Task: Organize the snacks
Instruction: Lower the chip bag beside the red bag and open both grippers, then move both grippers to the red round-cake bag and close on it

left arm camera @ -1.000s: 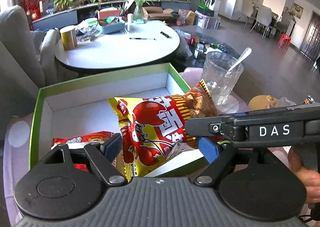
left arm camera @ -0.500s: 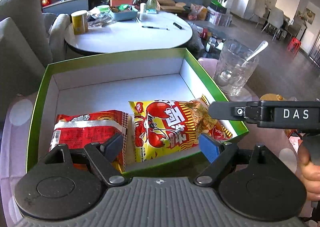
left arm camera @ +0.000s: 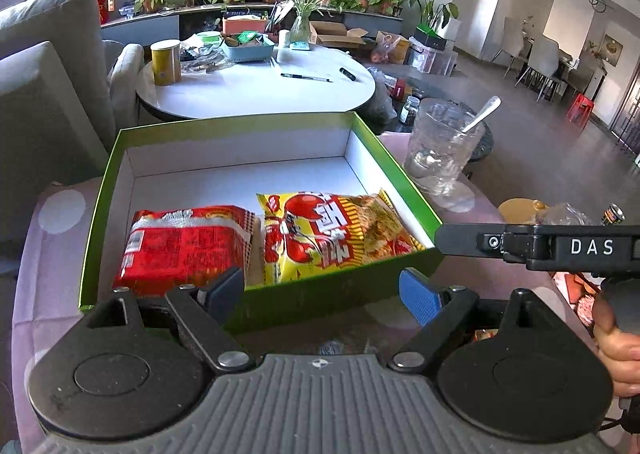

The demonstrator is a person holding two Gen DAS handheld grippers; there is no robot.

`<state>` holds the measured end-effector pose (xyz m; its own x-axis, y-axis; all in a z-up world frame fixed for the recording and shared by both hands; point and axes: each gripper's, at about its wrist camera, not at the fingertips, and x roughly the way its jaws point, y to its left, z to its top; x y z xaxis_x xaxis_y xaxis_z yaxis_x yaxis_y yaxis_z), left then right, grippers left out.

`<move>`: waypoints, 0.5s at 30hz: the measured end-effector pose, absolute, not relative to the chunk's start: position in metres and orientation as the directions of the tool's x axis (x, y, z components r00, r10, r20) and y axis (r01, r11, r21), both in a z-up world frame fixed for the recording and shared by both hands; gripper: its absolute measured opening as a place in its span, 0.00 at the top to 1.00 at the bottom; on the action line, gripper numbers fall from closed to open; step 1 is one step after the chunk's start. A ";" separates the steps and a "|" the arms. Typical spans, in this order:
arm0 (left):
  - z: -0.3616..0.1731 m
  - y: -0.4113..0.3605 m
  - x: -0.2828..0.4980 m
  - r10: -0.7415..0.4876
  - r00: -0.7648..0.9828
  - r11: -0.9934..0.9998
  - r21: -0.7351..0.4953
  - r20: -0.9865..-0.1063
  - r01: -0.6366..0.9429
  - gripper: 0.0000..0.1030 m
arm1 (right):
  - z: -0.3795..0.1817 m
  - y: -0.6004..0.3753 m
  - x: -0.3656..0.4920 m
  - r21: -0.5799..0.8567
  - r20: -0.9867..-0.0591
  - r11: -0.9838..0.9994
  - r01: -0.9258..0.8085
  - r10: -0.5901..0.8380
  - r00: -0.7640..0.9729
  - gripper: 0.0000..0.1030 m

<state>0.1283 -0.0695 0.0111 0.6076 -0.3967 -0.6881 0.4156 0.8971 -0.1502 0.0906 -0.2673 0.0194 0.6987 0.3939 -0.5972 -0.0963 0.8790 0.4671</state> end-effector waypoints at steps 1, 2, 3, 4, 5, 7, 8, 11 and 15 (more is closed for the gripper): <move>0.012 -0.069 0.124 -0.398 0.608 0.896 -0.149 -0.686 0.418 0.19 | 0.019 -0.267 0.088 0.469 -0.597 0.878 -0.098 0.397 0.697 0.39; 0.012 -0.069 0.121 -0.400 0.608 0.895 -0.149 -0.686 0.420 0.19 | 0.019 -0.266 0.085 0.471 -0.597 0.877 -0.100 0.400 0.696 0.39; 0.012 -0.068 0.117 -0.402 0.607 0.894 -0.150 -0.686 0.422 0.19 | 0.020 -0.266 0.082 0.471 -0.596 0.876 -0.103 0.402 0.695 0.39; 0.012 -0.068 0.114 -0.404 0.605 0.893 -0.152 -0.686 0.424 0.19 | 0.020 -0.266 0.079 0.470 -0.597 0.876 -0.105 0.403 0.694 0.39; 0.012 -0.068 0.110 -0.407 0.604 0.892 -0.155 -0.685 0.425 0.19 | 0.021 -0.265 0.076 0.468 -0.597 0.877 -0.107 0.403 0.693 0.39; 0.011 -0.067 0.103 -0.414 0.599 0.888 -0.161 -0.685 0.430 0.19 | 0.021 -0.264 0.070 0.464 -0.600 0.879 -0.110 0.403 0.691 0.39; 0.011 -0.066 0.099 -0.417 0.597 0.887 -0.163 -0.685 0.432 0.19 | 0.022 -0.264 0.066 0.461 -0.601 0.880 -0.111 0.403 0.690 0.39; 0.011 -0.066 0.088 -0.428 0.593 0.880 -0.166 -0.682 0.444 0.18 | 0.024 -0.264 0.056 0.456 -0.602 0.882 -0.117 0.403 0.689 0.39; 0.011 -0.068 0.075 -0.449 0.580 0.868 -0.175 -0.680 0.465 0.18 | 0.026 -0.262 0.044 0.446 -0.604 0.887 -0.121 0.398 0.690 0.38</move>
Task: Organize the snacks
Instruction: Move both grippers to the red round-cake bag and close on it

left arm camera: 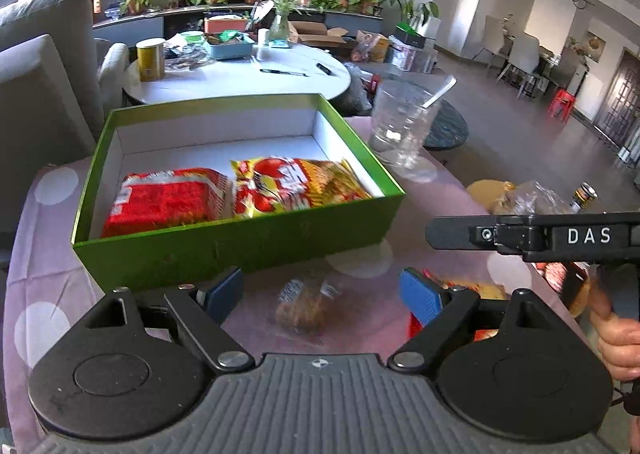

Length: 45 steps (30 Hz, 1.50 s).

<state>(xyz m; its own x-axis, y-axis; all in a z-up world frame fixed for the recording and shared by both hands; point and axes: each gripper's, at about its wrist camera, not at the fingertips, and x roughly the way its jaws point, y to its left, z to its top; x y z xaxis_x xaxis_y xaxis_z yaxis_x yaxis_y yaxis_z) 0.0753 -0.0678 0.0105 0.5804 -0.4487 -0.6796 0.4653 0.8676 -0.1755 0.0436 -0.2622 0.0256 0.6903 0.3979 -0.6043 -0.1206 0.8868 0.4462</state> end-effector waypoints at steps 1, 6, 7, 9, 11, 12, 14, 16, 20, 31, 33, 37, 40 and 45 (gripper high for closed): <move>0.010 -0.068 0.072 -0.453 0.576 0.864 -0.176 -0.680 0.471 0.18 | 0.026 -0.262 0.041 0.445 -0.605 0.888 -0.120 0.397 0.690 0.38; 0.004 -0.074 0.056 -0.475 0.549 0.845 -0.183 -0.688 0.503 0.18 | 0.026 -0.263 0.026 0.437 -0.614 0.892 -0.111 0.386 0.688 0.37; 0.003 -0.076 0.054 -0.482 0.540 0.840 -0.187 -0.690 0.510 0.18 | 0.025 -0.264 0.022 0.438 -0.616 0.893 -0.107 0.384 0.688 0.37; 0.000 -0.079 0.048 -0.491 0.524 0.828 -0.187 -0.696 0.528 0.18 | 0.025 -0.266 0.016 0.436 -0.619 0.894 -0.101 0.380 0.687 0.36; -0.004 -0.082 0.043 -0.496 0.512 0.820 -0.183 -0.701 0.543 0.18 | 0.023 -0.269 0.010 0.431 -0.625 0.897 -0.094 0.372 0.686 0.35; -0.005 -0.085 0.041 -0.498 0.505 0.815 -0.182 -0.705 0.550 0.18 | 0.022 -0.270 0.007 0.427 -0.630 0.900 -0.088 0.366 0.685 0.35; -0.008 -0.089 0.038 -0.506 0.489 0.804 -0.183 -0.711 0.566 0.18 | 0.019 -0.273 0.001 0.419 -0.643 0.905 -0.072 0.352 0.680 0.34; -0.010 -0.093 0.033 -0.515 0.473 0.791 -0.184 -0.715 0.583 0.18 | 0.016 -0.275 -0.006 0.417 -0.654 0.907 -0.062 0.347 0.672 0.34; -0.015 -0.102 0.025 -0.520 0.452 0.772 -0.174 -0.725 0.611 0.18 | 0.007 -0.279 -0.018 0.410 -0.675 0.911 -0.049 0.339 0.655 0.33; -0.035 -0.124 0.017 -0.447 0.469 0.762 -0.050 -0.762 0.646 0.10 | -0.027 -0.289 -0.035 0.395 -0.760 0.917 0.055 0.293 0.580 0.30; -0.036 -0.125 0.017 -0.445 0.472 0.762 -0.045 -0.761 0.646 0.10 | -0.032 -0.289 -0.037 0.394 -0.765 0.916 0.072 0.284 0.579 0.28; -0.035 -0.126 0.018 -0.445 0.469 0.765 -0.052 -0.763 0.642 0.10 | -0.033 -0.292 -0.038 0.406 -0.766 0.910 0.085 0.289 0.574 0.28; -0.034 -0.127 0.015 -0.462 0.457 0.750 -0.060 -0.760 0.659 0.12 | -0.034 -0.294 -0.039 0.421 -0.764 0.902 0.094 0.297 0.573 0.28; -0.032 -0.130 0.012 -0.487 0.433 0.731 -0.083 -0.759 0.678 0.14 | -0.034 -0.298 -0.039 0.477 -0.759 0.873 0.106 0.347 0.551 0.27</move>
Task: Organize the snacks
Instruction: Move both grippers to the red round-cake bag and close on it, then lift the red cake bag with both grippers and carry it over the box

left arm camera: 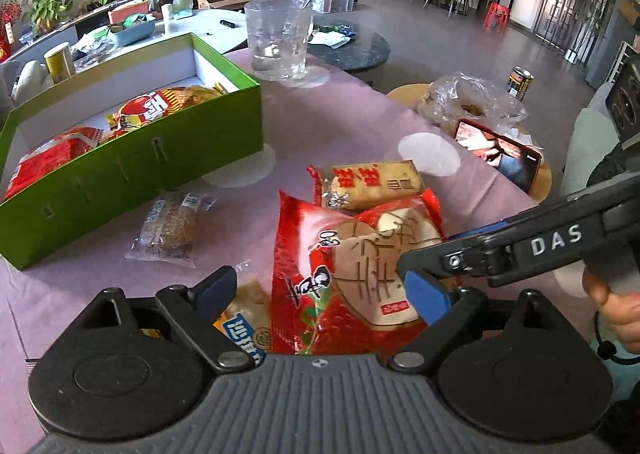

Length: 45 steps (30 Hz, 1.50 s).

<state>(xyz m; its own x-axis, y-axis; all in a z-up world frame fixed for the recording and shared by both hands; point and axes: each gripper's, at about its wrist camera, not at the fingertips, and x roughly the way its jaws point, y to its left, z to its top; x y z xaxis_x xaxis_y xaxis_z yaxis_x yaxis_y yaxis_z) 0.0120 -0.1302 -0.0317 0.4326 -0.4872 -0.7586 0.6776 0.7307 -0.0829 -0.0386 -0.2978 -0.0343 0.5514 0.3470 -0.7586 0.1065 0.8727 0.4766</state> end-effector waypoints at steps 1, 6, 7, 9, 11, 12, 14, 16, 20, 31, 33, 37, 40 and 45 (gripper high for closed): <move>-0.032 -0.131 0.012 -0.485 0.434 0.731 -0.079 -0.759 0.678 0.14 | -0.034 -0.296 -0.038 0.477 -0.760 0.872 0.107 0.349 0.548 0.27; -0.035 -0.135 0.016 -0.482 0.439 0.730 -0.070 -0.758 0.680 0.14 | -0.033 -0.294 -0.036 0.461 -0.768 0.880 0.120 0.327 0.551 0.26; -0.035 -0.135 0.017 -0.482 0.438 0.730 -0.071 -0.759 0.680 0.14 | -0.034 -0.295 -0.034 0.461 -0.770 0.879 0.124 0.326 0.549 0.26; -0.038 -0.134 0.023 -0.491 0.427 0.732 -0.094 -0.760 0.675 0.14 | -0.035 -0.295 -0.032 0.457 -0.775 0.879 0.135 0.320 0.545 0.26; -0.040 -0.130 0.030 -0.506 0.406 0.740 -0.141 -0.761 0.657 0.14 | -0.034 -0.296 -0.028 0.453 -0.779 0.880 0.142 0.313 0.543 0.26; -0.042 -0.127 0.032 -0.511 0.397 0.746 -0.164 -0.762 0.646 0.14 | -0.034 -0.296 -0.027 0.453 -0.779 0.880 0.142 0.313 0.543 0.26; -0.044 -0.121 0.033 -0.526 0.391 0.749 -0.194 -0.755 0.634 0.14 | -0.034 -0.295 -0.026 0.455 -0.776 0.880 0.133 0.319 0.545 0.26; -0.044 -0.116 0.030 -0.534 0.389 0.745 -0.201 -0.751 0.636 0.14 | -0.034 -0.295 -0.024 0.463 -0.769 0.878 0.121 0.330 0.547 0.26; -0.040 -0.108 0.022 -0.540 0.392 0.747 -0.210 -0.745 0.631 0.22 | -0.034 -0.293 -0.024 0.487 -0.757 0.867 0.106 0.359 0.546 0.26; -0.035 -0.114 0.015 -0.533 0.390 0.727 -0.171 -0.751 0.666 0.26 | -0.032 -0.295 -0.039 0.499 -0.764 0.856 0.136 0.361 0.535 0.26; -0.040 -0.119 0.021 -0.518 0.376 0.726 -0.163 -0.768 0.669 0.13 | -0.032 -0.294 -0.037 0.501 -0.765 0.855 0.135 0.365 0.530 0.26; -0.046 -0.116 0.039 -0.532 0.345 0.739 -0.225 -0.773 0.635 0.11 | -0.034 -0.293 -0.030 0.491 -0.772 0.859 0.148 0.351 0.530 0.27; -0.045 -0.114 0.038 -0.571 0.331 0.714 -0.255 -0.751 0.652 0.28 | -0.036 -0.296 -0.026 0.503 -0.767 0.851 0.151 0.359 0.532 0.27; -0.044 -0.117 0.031 -0.616 0.286 0.664 -0.288 -0.734 0.690 0.40 | -0.038 -0.301 -0.020 0.541 -0.755 0.825 0.162 0.392 0.525 0.26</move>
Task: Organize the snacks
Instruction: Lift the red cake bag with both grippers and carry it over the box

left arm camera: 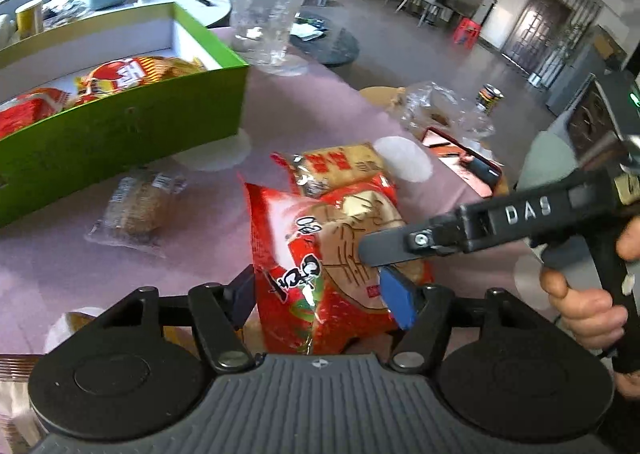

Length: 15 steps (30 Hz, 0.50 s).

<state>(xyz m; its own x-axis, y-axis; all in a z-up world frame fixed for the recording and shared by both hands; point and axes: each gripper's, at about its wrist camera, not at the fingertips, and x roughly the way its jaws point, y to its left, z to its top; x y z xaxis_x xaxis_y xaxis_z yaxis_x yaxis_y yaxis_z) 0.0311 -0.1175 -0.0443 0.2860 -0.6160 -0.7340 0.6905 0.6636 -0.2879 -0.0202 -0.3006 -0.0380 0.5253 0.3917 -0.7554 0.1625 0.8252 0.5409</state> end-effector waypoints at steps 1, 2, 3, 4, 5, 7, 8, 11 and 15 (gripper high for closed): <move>-0.045 -0.119 0.029 -0.619 0.284 0.659 -0.288 -0.732 0.695 0.40 | -0.039 -0.301 -0.019 0.565 -0.746 0.810 0.159 0.418 0.519 0.25; -0.044 -0.120 0.028 -0.620 0.284 0.658 -0.288 -0.732 0.696 0.40 | -0.039 -0.300 -0.018 0.591 -0.734 0.793 0.149 0.452 0.507 0.25; -0.043 -0.121 0.026 -0.616 0.291 0.662 -0.280 -0.732 0.695 0.44 | -0.041 -0.298 -0.016 0.616 -0.723 0.776 0.137 0.487 0.491 0.25; -0.041 -0.122 0.024 -0.613 0.295 0.664 -0.276 -0.733 0.695 0.46 | -0.040 -0.293 -0.015 0.610 -0.727 0.781 0.133 0.485 0.486 0.26; -0.038 -0.122 0.023 -0.612 0.298 0.667 -0.275 -0.733 0.693 0.47 | -0.037 -0.288 -0.016 0.580 -0.738 0.806 0.120 0.458 0.495 0.27; -0.029 -0.121 0.021 -0.604 0.323 0.677 -0.255 -0.728 0.691 0.47 | -0.024 -0.277 -0.017 0.525 -0.744 0.848 0.070 0.418 0.520 0.36; -0.024 -0.120 0.019 -0.596 0.347 0.686 -0.234 -0.724 0.690 0.47 | -0.018 -0.273 -0.018 0.509 -0.742 0.860 0.050 0.408 0.533 0.38; -0.005 -0.113 0.018 -0.588 0.404 0.705 -0.199 -0.701 0.681 0.47 | -0.001 -0.266 -0.018 0.478 -0.720 0.878 -0.011 0.399 0.568 0.44; 0.018 -0.104 0.026 -0.583 0.468 0.725 -0.166 -0.665 0.668 0.47 | 0.021 -0.263 -0.008 0.474 -0.680 0.878 -0.064 0.411 0.607 0.44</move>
<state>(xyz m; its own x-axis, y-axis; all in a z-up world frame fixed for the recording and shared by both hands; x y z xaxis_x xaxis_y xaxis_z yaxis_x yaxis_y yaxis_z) 0.0258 -0.1044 0.0181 0.4676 -0.5826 -0.6648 0.6679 0.7255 -0.1660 -0.0079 -0.2634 0.0211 0.6066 0.4115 -0.6803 -0.0639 0.8781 0.4742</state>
